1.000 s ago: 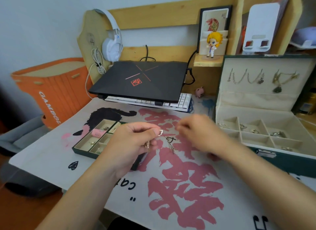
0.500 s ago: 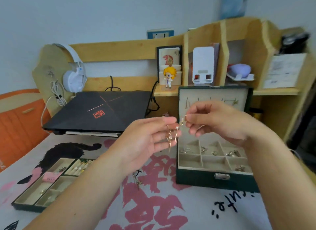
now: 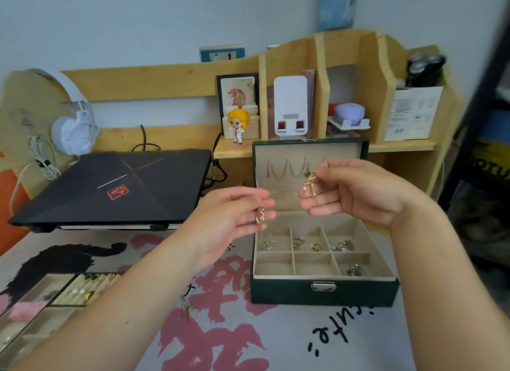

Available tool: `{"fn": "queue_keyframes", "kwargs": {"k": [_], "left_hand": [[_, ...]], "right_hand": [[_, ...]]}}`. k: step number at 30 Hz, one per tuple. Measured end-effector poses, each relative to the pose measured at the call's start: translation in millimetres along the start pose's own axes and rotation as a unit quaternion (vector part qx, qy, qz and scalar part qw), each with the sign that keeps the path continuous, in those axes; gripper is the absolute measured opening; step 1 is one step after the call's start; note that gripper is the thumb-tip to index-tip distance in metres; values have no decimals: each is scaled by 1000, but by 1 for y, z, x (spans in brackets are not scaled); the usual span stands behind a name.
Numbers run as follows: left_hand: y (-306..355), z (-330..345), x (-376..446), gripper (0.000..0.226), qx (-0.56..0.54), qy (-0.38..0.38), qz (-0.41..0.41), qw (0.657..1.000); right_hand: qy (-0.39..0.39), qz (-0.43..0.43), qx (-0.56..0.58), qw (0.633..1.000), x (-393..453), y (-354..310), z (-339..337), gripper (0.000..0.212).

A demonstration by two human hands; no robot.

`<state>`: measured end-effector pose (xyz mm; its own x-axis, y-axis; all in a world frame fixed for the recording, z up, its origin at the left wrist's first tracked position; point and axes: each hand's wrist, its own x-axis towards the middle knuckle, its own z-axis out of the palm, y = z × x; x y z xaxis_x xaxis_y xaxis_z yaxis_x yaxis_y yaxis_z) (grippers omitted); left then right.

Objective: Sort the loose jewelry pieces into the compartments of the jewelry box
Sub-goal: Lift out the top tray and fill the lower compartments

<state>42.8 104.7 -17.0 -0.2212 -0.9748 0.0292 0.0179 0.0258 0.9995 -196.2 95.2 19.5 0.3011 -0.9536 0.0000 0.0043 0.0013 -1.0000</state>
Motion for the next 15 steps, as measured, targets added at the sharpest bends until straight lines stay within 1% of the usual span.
{"fn": "queue_keyframes", "kwargs": {"k": [3, 5, 7, 10, 15], "left_hand": [[-4, 14, -5, 12, 88, 25, 29, 995], [-9, 25, -6, 6, 125, 46, 53, 990], [-15, 32, -5, 10, 155, 79, 87, 981], [-20, 37, -7, 13, 184, 138, 146, 962], [-19, 39, -8, 9, 199, 184, 189, 944]], "right_hand": [[-13, 7, -2, 1000, 4, 1, 8, 14], [-30, 14, -4, 999, 5, 1, 15, 12], [-29, 15, -12, 999, 7, 1, 19, 10], [-23, 12, -18, 999, 8, 1, 21, 11], [-30, 17, -17, 999, 8, 1, 26, 12]]}}
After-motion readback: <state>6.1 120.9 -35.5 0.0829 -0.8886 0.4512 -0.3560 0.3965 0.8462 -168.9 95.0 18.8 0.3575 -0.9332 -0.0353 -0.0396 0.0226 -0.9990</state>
